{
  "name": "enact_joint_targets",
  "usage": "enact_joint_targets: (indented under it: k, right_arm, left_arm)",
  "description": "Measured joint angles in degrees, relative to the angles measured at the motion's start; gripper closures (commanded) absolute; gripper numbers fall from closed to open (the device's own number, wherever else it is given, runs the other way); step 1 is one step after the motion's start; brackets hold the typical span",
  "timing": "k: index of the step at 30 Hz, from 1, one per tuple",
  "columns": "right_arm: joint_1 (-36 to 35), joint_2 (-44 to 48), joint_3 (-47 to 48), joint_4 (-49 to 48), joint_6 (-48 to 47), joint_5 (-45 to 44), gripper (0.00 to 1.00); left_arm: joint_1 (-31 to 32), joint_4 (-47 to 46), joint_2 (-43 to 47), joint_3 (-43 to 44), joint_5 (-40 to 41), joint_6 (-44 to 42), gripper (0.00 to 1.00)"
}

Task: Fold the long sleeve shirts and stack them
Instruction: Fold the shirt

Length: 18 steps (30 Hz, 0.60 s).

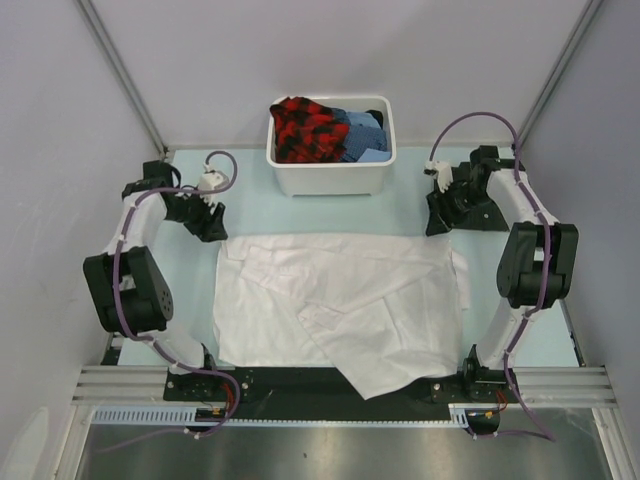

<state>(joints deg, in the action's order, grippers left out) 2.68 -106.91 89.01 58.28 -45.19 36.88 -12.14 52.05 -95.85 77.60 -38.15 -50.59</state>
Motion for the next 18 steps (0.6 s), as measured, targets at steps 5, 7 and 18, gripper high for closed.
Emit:
enact_joint_targets:
  k: [5, 7, 18]
  right_arm:
    - [-0.4, -1.1, -2.5, 0.7, 2.2, -0.1, 0.44]
    - [-0.7, -1.7, -3.3, 0.7, 3.0, -0.3, 0.44]
    - [-2.6, -2.0, -6.9, 1.7, 1.3, -1.5, 0.44]
  left_arm:
    - [1.0, 0.0, -2.1, -3.8, 0.5, -0.9, 0.36]
    - [1.7, -0.3, -3.6, -5.3, 1.0, -0.4, 0.36]
    - [2.5, -3.0, -5.4, -7.5, 2.7, 4.6, 0.55]
